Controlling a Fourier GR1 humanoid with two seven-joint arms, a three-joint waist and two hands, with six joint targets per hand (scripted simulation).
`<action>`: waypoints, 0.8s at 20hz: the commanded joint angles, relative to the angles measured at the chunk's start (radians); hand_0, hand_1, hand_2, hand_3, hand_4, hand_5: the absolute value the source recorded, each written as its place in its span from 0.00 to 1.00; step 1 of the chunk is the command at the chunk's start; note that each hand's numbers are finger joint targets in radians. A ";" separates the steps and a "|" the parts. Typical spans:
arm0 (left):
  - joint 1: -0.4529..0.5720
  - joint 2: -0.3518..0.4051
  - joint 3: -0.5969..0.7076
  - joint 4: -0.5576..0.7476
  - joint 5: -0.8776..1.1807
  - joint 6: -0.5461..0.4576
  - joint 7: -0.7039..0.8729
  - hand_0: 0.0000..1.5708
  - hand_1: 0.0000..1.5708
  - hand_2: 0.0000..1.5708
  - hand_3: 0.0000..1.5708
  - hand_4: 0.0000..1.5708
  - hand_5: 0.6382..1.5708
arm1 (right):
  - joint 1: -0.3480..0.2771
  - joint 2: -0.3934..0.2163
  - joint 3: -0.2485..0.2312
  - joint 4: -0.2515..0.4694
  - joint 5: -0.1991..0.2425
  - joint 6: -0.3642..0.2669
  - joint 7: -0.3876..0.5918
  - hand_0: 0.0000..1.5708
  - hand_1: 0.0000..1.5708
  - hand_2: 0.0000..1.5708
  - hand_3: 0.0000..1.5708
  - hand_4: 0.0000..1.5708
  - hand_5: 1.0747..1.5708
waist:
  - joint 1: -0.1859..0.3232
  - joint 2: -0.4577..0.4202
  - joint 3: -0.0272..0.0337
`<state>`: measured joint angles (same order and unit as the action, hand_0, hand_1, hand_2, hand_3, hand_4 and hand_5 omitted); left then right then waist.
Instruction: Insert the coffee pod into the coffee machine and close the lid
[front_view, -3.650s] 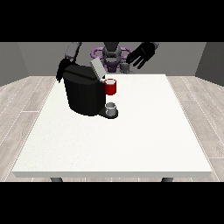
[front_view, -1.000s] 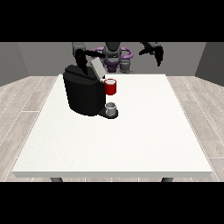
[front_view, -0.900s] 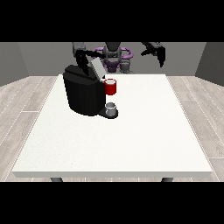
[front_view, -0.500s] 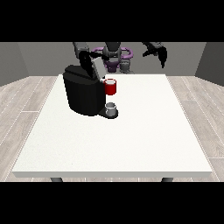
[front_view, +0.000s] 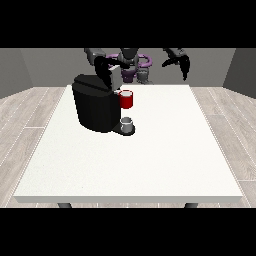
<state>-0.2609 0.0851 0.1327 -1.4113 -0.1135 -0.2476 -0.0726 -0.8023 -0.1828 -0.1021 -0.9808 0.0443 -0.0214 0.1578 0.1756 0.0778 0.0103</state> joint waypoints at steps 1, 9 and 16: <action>0.003 0.028 0.029 0.023 0.013 -0.008 -0.018 0.00 0.00 0.00 0.00 0.21 1.00 | -0.044 0.032 0.056 -0.045 0.000 0.069 -0.042 0.00 0.00 0.00 0.00 0.00 1.00 | 0.017 -0.015 -0.0106; -0.029 -0.025 -0.049 0.019 -0.028 0.002 -0.031 0.00 0.00 0.00 0.00 0.23 1.00 | -0.134 0.021 0.101 -0.070 0.092 -0.004 0.012 0.00 0.00 0.00 0.00 0.13 1.00 | 0.110 0.028 -0.0109; -0.102 -0.013 -0.055 0.009 -0.022 -0.016 -0.052 0.00 0.00 0.00 0.00 0.25 1.00 | -0.215 -0.028 0.058 -0.111 0.093 -0.022 0.095 0.00 0.00 0.00 0.00 0.06 1.00 | 0.211 0.105 -0.0101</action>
<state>-0.3265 0.0681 0.0839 -1.4003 -0.1310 -0.2607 -0.1167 -0.8957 -0.2954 -0.0901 -1.0511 0.1587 -0.0631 0.3518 0.2891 0.1627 0.0275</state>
